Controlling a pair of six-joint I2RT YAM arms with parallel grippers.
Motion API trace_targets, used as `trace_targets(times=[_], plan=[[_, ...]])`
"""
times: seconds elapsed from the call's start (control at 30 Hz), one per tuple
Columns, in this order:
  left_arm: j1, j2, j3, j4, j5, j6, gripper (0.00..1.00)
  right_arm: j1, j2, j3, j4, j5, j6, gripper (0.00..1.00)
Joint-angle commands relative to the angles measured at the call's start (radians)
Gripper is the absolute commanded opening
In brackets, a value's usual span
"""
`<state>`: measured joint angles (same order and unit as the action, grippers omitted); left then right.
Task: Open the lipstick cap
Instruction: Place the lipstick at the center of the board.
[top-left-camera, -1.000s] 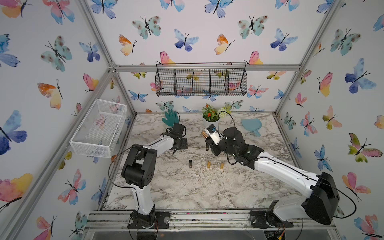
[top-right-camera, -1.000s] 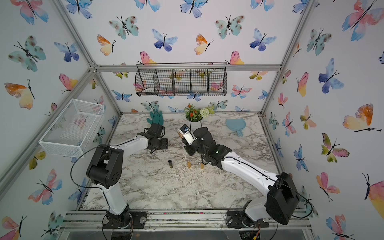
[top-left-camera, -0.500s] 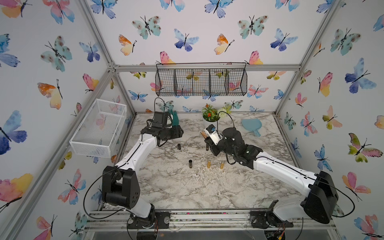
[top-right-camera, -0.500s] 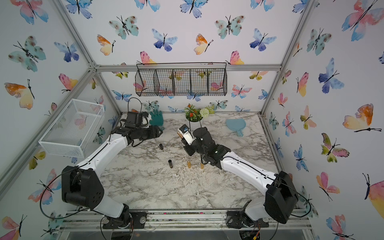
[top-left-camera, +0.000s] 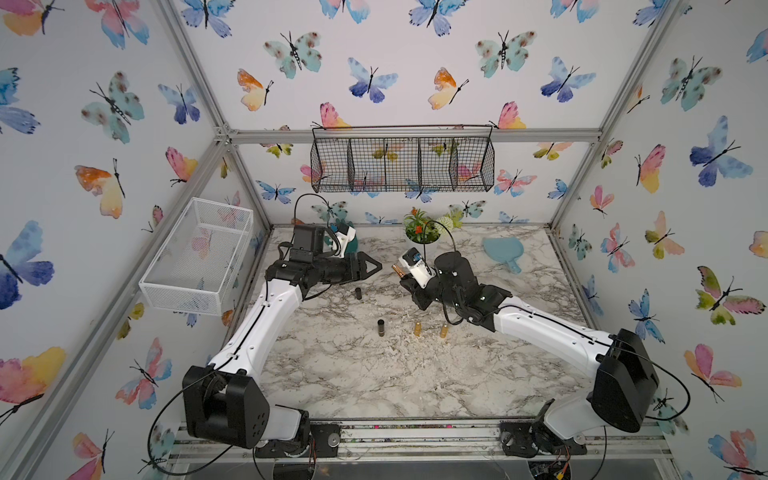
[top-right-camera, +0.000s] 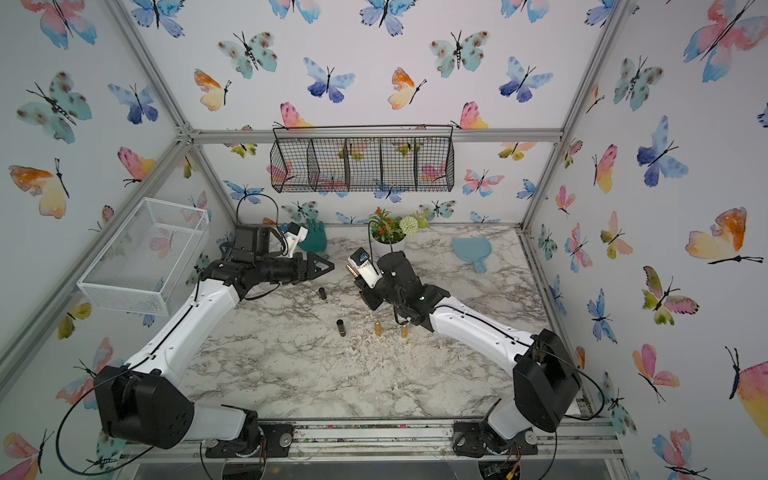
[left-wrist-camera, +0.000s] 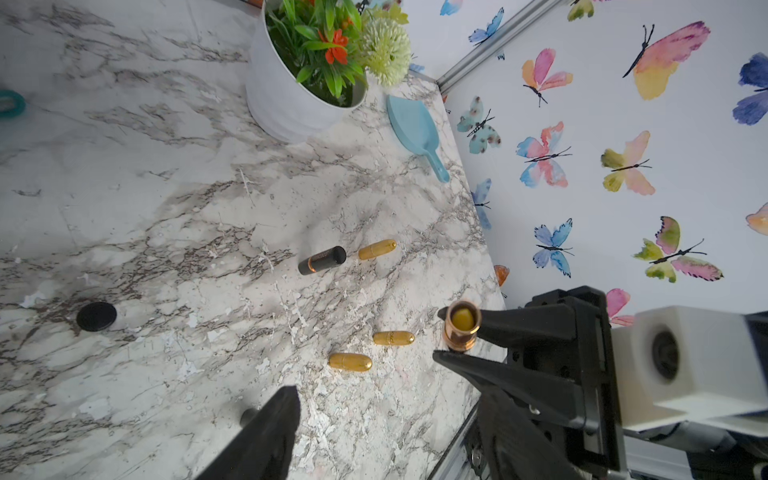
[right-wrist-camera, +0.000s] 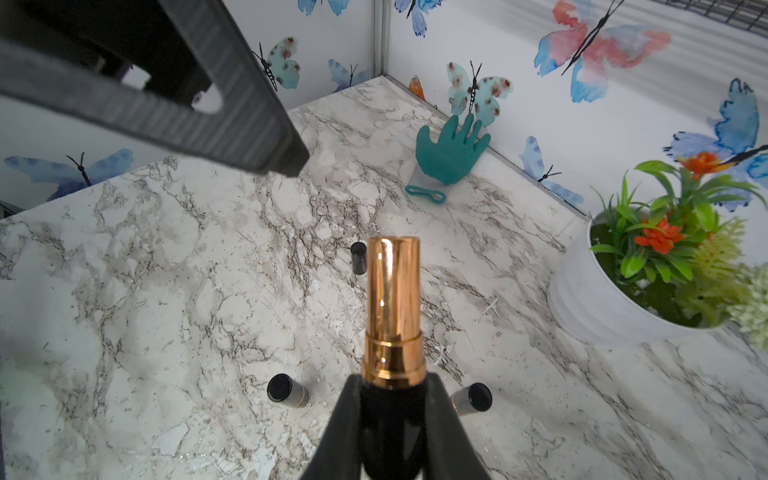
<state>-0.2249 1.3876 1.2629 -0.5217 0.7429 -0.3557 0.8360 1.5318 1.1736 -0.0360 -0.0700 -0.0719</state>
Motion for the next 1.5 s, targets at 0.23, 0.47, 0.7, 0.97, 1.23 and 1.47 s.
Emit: trace_targets(times=[0.23, 0.47, 0.7, 0.97, 1.23, 1.47], plan=[[-0.011, 0.041, 0.029, -0.011, 0.079, 0.031, 0.72, 0.02, 0.074, 0.062, 0.005, -0.048, 0.004, 0.02], [-0.027, 0.077, 0.043, -0.011, 0.071, 0.037, 0.71, 0.035, 0.101, 0.09, 0.004, -0.059, 0.0, 0.02], [-0.03, 0.11, 0.051, -0.012, 0.066, 0.043, 0.61, 0.044, 0.12, 0.103, 0.005, -0.067, -0.005, 0.02], [-0.031, 0.128, 0.056, -0.011, 0.058, 0.049, 0.51, 0.049, 0.134, 0.112, -0.002, -0.071, -0.016, 0.02], [-0.033, 0.139, 0.065, -0.012, 0.081, 0.049, 0.42, 0.052, 0.15, 0.117, -0.004, -0.056, -0.021, 0.02], [-0.035, 0.144, 0.062, -0.011, 0.082, 0.055, 0.35, 0.055, 0.165, 0.13, -0.013, -0.068, -0.026, 0.02]])
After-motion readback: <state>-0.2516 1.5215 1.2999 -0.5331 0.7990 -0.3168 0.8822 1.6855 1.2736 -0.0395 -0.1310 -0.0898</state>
